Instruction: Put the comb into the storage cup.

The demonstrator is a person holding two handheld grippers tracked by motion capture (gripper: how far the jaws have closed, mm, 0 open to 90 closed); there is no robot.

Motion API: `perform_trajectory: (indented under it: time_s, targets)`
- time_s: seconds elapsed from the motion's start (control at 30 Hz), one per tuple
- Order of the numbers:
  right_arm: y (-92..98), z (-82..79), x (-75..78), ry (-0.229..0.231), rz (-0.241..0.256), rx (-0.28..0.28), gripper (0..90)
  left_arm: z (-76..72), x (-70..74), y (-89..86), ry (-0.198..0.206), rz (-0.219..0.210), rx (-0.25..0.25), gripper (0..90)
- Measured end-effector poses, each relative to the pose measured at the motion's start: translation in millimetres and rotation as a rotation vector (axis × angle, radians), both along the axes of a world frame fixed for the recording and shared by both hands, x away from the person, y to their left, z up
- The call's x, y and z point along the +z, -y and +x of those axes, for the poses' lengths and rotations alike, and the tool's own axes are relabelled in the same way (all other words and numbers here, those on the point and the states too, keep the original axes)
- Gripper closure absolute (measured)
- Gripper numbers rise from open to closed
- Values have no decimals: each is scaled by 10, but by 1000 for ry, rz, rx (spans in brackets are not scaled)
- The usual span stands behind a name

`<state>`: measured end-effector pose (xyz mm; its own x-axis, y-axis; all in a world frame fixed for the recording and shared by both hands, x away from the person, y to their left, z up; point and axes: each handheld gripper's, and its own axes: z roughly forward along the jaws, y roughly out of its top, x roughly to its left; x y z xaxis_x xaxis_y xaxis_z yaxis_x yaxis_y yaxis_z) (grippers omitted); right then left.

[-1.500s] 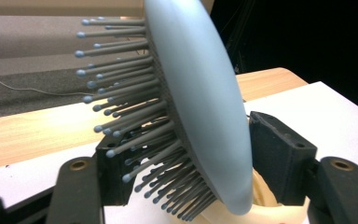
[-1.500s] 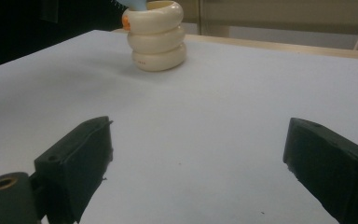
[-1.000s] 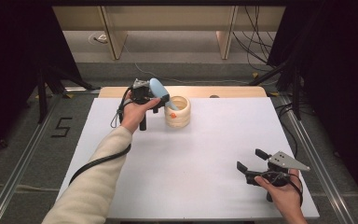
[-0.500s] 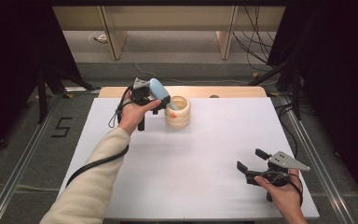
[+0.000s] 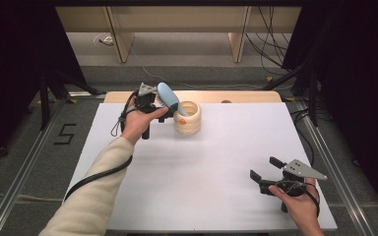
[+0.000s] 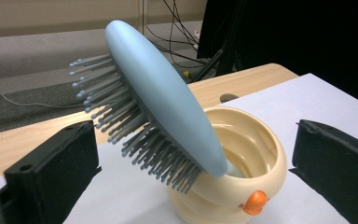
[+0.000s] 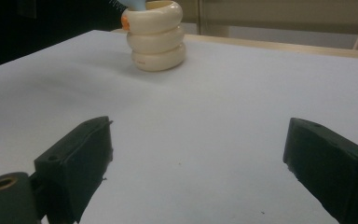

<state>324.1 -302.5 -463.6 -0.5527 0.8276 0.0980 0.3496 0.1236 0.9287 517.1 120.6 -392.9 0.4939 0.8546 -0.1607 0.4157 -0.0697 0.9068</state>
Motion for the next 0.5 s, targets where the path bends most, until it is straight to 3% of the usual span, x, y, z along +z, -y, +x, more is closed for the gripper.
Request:
perform_trajectory:
  time_s: [0.5]
  targets:
    - [3,-4,6,0,-1,-3,91,-252,-87,-135,10,10,-2,0]
